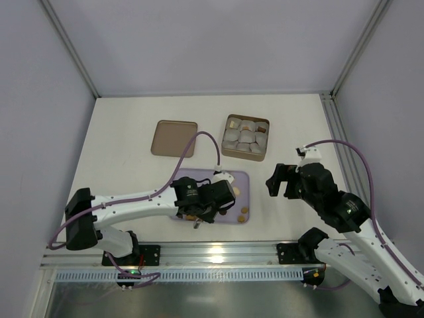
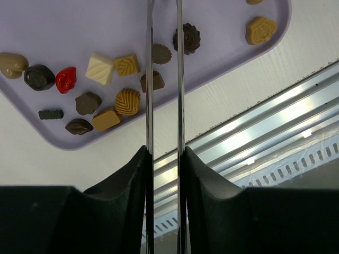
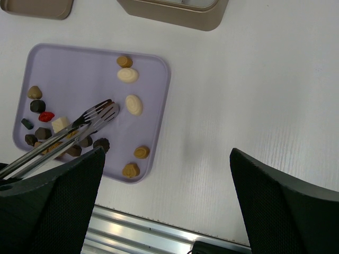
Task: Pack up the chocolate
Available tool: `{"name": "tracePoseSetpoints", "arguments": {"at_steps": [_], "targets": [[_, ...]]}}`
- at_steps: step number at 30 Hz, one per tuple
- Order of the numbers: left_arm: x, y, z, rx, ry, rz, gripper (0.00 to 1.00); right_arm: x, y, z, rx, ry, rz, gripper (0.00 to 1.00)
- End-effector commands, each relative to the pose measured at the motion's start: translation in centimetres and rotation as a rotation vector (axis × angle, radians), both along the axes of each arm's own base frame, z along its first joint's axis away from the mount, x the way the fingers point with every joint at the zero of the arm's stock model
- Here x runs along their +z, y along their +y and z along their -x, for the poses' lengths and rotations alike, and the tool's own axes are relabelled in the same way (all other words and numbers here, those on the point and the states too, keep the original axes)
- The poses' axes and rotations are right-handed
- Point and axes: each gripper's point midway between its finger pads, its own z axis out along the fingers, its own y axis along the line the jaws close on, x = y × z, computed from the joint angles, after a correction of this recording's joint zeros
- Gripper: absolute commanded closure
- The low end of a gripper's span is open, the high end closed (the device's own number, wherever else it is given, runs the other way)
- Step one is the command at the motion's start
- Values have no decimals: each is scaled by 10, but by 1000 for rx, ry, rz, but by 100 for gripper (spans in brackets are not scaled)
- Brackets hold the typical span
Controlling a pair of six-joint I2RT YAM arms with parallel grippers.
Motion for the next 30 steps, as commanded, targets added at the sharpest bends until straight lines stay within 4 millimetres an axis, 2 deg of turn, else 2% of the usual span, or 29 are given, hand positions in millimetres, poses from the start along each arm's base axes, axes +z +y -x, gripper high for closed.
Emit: {"name": "tracePoseSetpoints", "arguments": {"at_steps": [1, 7, 15, 18, 19, 21, 22, 24, 25, 26, 27, 28, 29, 30], "targets": [[10, -2, -6, 17, -41, 10, 72, 8, 2, -3, -4, -30, -29, 0], [21, 0, -12, 14, -83, 4, 77, 8, 2, -3, -4, -31, -30, 0], [57, -2, -33, 31, -150, 76, 77, 9, 2, -2, -2, -34, -34, 0], [70, -4, -52, 46, -170, 104, 78, 10, 2, -2, 0, -35, -35, 0], [80, -8, -58, 51, -183, 130, 78, 10, 2, -2, 0, -35, -35, 0], [90, -11, -77, 60, -202, 161, 78, 11, 2, -1, 2, -37, -37, 0], [102, -18, -87, 64, -217, 189, 78, 12, 2, -2, 0, -39, -37, 0], [111, -18, -108, 69, -242, 187, 78, 12, 2, -2, 0, -41, -36, 0], [109, -22, -115, 61, -245, 172, 78, 12, 2, -2, 0, -40, -35, 0], [123, -26, -125, 62, -269, 197, 77, 12, 1, -2, -2, -39, -34, 0], [129, -26, -137, 63, -281, 209, 77, 12, 2, -1, 2, -40, -32, 0], [124, -30, -145, 65, -272, 201, 77, 11, 2, -2, 0, -38, -32, 0], [134, -32, -155, 76, -282, 226, 77, 11, 1, -2, -2, -38, -30, 0], [134, -31, -166, 81, -278, 228, 77, 12, 2, -2, -1, -38, -32, 0]]}}
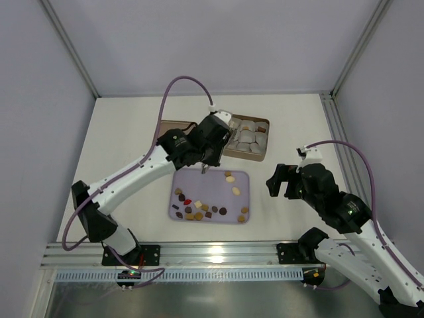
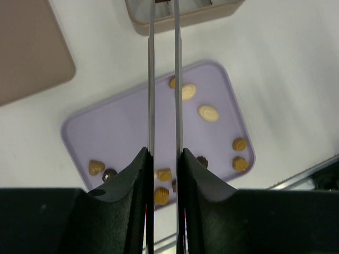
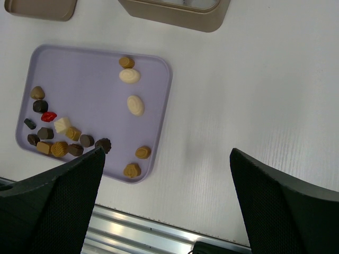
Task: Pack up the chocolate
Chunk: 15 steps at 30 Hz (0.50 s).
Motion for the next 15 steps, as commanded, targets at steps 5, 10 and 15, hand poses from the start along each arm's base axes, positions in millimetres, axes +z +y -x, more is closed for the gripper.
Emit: {"name": "tracePoseSetpoints", "arguments": {"at_steps": [5, 10, 15], "targets": [[12, -24, -63, -36, -58, 22, 76, 12, 1, -5, -10, -37, -19, 0], [3, -32, -87, -42, -53, 7, 75, 14, 0, -5, -10, -40, -18, 0], [-21, -38, -101, -42, -19, -23, 74, 13, -1, -4, -13, -37, -14, 0]]}}
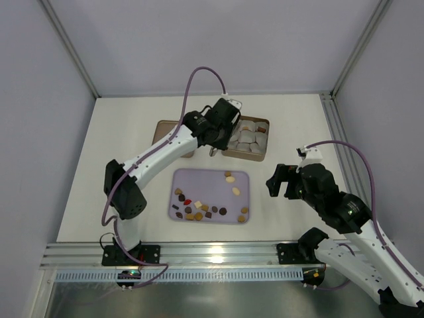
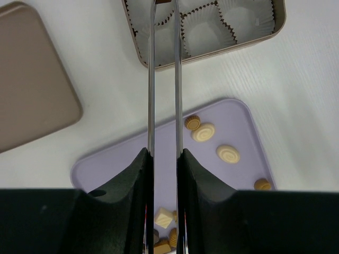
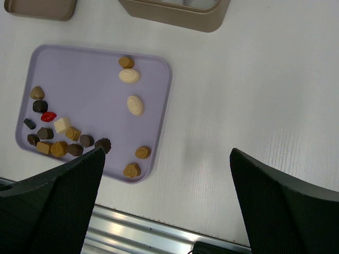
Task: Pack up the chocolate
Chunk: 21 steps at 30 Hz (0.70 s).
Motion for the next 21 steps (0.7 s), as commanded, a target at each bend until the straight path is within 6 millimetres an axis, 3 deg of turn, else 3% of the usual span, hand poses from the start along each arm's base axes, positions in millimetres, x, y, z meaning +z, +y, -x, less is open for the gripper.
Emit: {"name": "tracePoseSetpoints", "arguments": {"at_steps": [1, 11, 21], "targets": [[10, -10, -17, -25, -38, 32, 75, 12, 0, -4, -13, -35, -15, 0], [-27, -12, -30, -11, 19, -8, 75, 12, -2, -4, -17, -37, -11, 0], [-39, -8, -43, 10, 20, -24, 70, 11, -1, -4, -15, -35, -9, 0]]}}
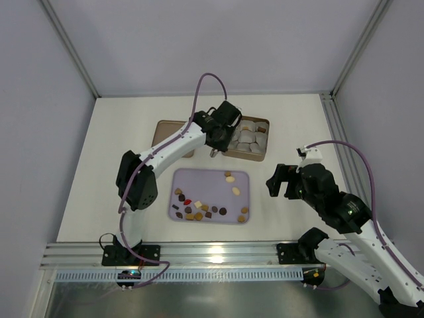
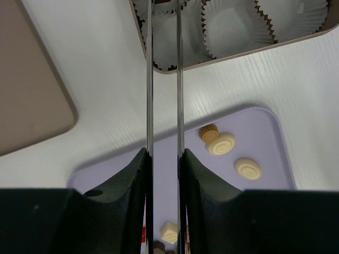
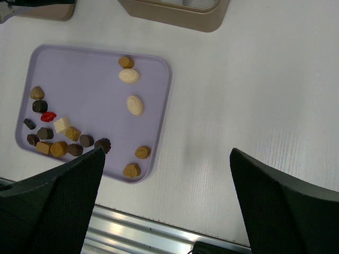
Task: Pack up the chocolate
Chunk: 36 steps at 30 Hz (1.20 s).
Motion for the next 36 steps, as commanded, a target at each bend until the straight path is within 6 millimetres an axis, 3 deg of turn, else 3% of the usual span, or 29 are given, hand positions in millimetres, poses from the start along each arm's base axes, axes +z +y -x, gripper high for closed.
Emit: {"name": "tracePoseSetpoints", "arguments": {"at_steps": [1, 13, 24, 31, 36], "targets": [[19, -11, -20, -4, -73, 55, 70, 10, -1, -4, -14, -33, -8, 0], [21, -13, -27, 5, -92, 60, 61, 10, -3, -4, -17, -35, -8, 0], [56, -14, -18, -21, -125, 128, 60, 10, -2, -4, -17, -34, -10, 0], [86, -16, 7, -55, -156, 163, 60, 9, -3, -4, -19, -35, -8, 0], [105, -9, 41, -72, -173, 164, 60, 9, -2, -4, -17, -34, -9, 0]]}}
